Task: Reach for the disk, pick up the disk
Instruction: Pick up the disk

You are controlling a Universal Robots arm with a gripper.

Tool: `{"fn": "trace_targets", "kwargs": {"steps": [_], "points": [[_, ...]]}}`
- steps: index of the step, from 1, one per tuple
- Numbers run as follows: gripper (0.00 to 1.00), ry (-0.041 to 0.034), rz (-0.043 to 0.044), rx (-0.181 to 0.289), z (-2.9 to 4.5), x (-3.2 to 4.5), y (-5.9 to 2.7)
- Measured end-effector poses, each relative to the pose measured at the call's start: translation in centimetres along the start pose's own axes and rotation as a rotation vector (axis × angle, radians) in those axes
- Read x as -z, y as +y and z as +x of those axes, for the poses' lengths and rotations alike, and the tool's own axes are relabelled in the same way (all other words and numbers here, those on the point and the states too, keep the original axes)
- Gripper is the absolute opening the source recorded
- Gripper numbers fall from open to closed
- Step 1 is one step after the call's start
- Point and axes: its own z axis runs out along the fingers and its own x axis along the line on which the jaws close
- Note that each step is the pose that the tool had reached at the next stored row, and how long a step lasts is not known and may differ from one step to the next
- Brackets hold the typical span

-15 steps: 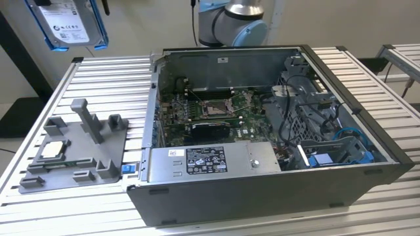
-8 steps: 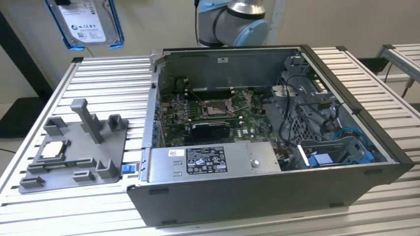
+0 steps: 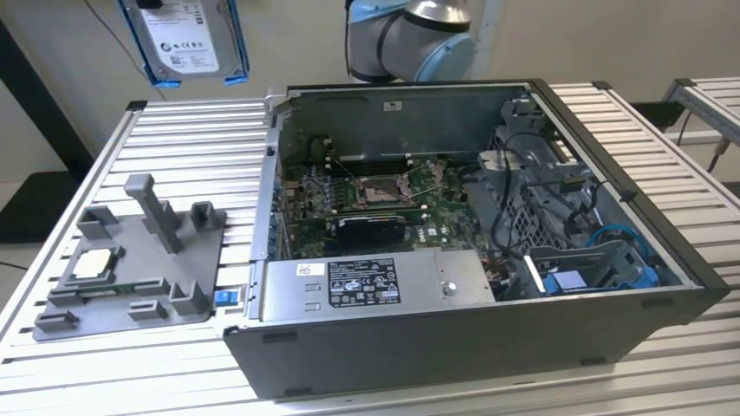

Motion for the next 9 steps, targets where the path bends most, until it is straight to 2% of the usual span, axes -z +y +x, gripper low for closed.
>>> {"fn": "trace_targets", "kwargs": {"steps": [9], "points": [[0.0, 0.0, 0.0, 0.0, 0.07, 0.04, -4.1]]}}
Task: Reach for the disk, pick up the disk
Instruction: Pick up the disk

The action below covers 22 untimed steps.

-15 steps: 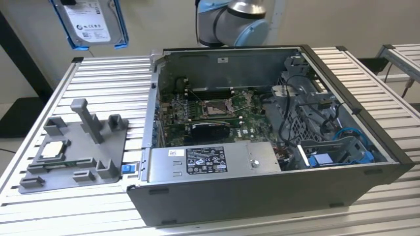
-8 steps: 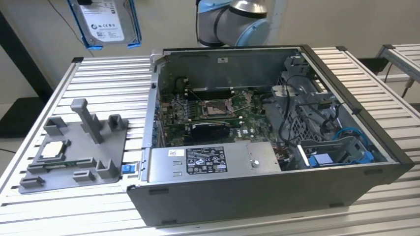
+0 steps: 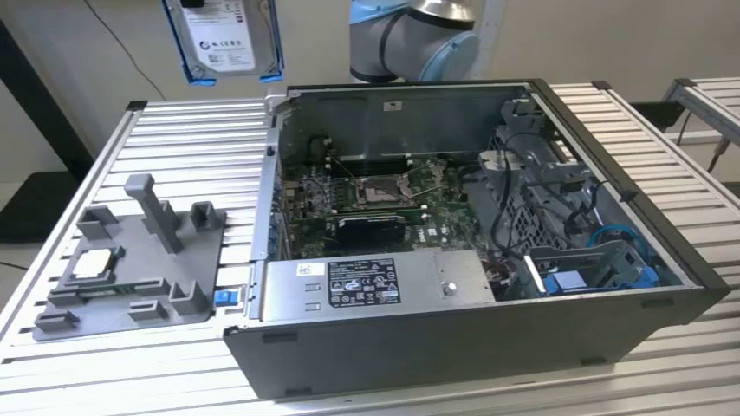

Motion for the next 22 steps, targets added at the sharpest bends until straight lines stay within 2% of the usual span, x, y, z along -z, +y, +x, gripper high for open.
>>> {"fn": "trace_targets", "kwargs": {"steps": [22], "points": [[0.0, 0.0, 0.0, 0.0, 0.17, 0.09, -9.86]]}}
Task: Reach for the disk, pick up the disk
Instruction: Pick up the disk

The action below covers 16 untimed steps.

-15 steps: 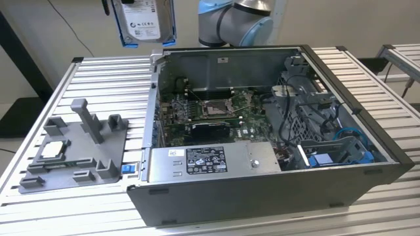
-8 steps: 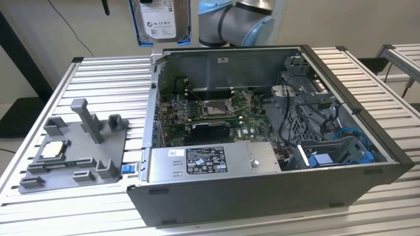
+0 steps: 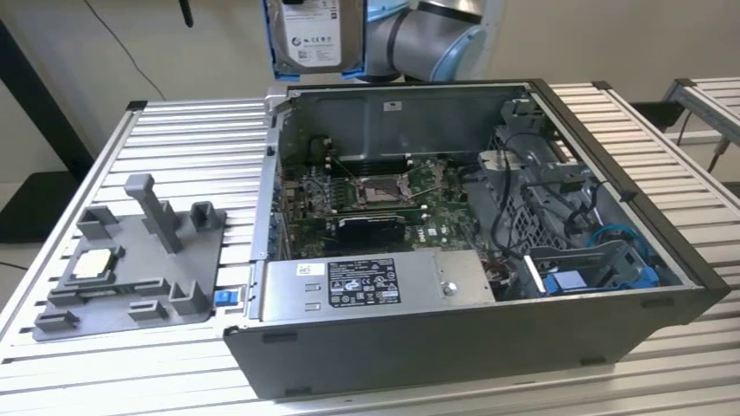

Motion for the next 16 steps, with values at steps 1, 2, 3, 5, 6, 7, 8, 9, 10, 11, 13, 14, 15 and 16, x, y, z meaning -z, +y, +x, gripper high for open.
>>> {"fn": "trace_targets", "kwargs": {"steps": [1, 2, 3, 5, 6, 7, 8, 9, 10, 11, 13, 14, 15, 16], "points": [[0.0, 0.0, 0.0, 0.0, 0.01, 0.0, -0.42], [0.0, 0.0, -0.0001, 0.0, 0.02, 0.01, -0.85], [0.0, -0.0001, 0.0, 0.0, 0.02, 0.01, -1.18], [0.0, -0.0001, 0.0, 0.0, 0.03, 0.01, -1.75], [0.0, 0.0, 0.0, 0.0, 0.04, 0.02, -2.02], [0.0, 0.0001, -0.0001, 0.0, 0.04, 0.02, -2.16], [0.0, 0.0001, -0.0001, 0.0, 0.04, 0.03, -2.19], [0.0, 0.0001, 0.0, 0.0, 0.04, 0.03, -2.19], [0.0, 0.0, 0.0, 0.0, 0.04, 0.02, -2.2], [0.0, -0.0001, 0.0, 0.0, 0.04, 0.02, -2.2], [0.0, 0.0, 0.0, 0.0, 0.04, 0.02, -2.22], [0.0, 0.0, 0.0, 0.0, 0.04, 0.02, -2.22], [0.0, 0.0, 0.0, 0.0, 0.04, 0.02, -2.22], [0.0, 0.0, 0.0, 0.0, 0.04, 0.02, -2.22]]}}
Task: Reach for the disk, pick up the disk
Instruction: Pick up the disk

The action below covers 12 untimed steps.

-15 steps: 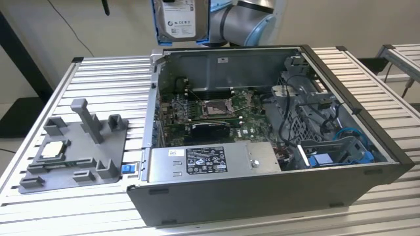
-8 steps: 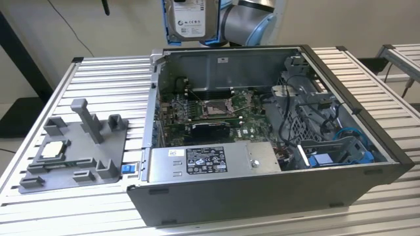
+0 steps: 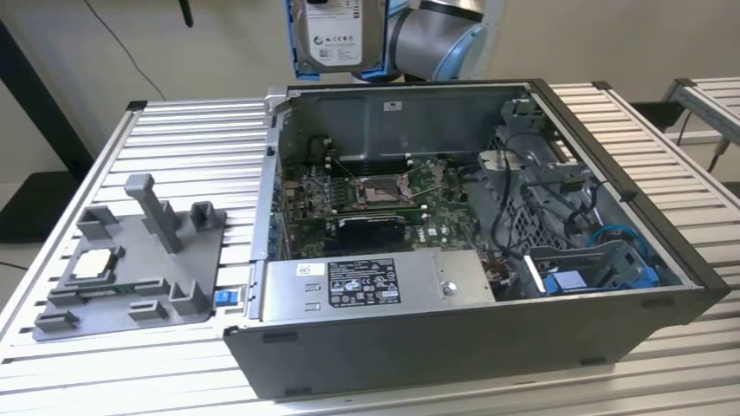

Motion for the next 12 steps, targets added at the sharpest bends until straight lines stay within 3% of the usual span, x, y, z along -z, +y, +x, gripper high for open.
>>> {"fn": "trace_targets", "kwargs": {"steps": [8, 12], "points": [[0.0, 0.0001, -0.0001, 0.0, 0.0, 0.0, -0.1], [0.0, 0.0, 0.0, 0.0, 0.01, 0.01, -0.83]]}}
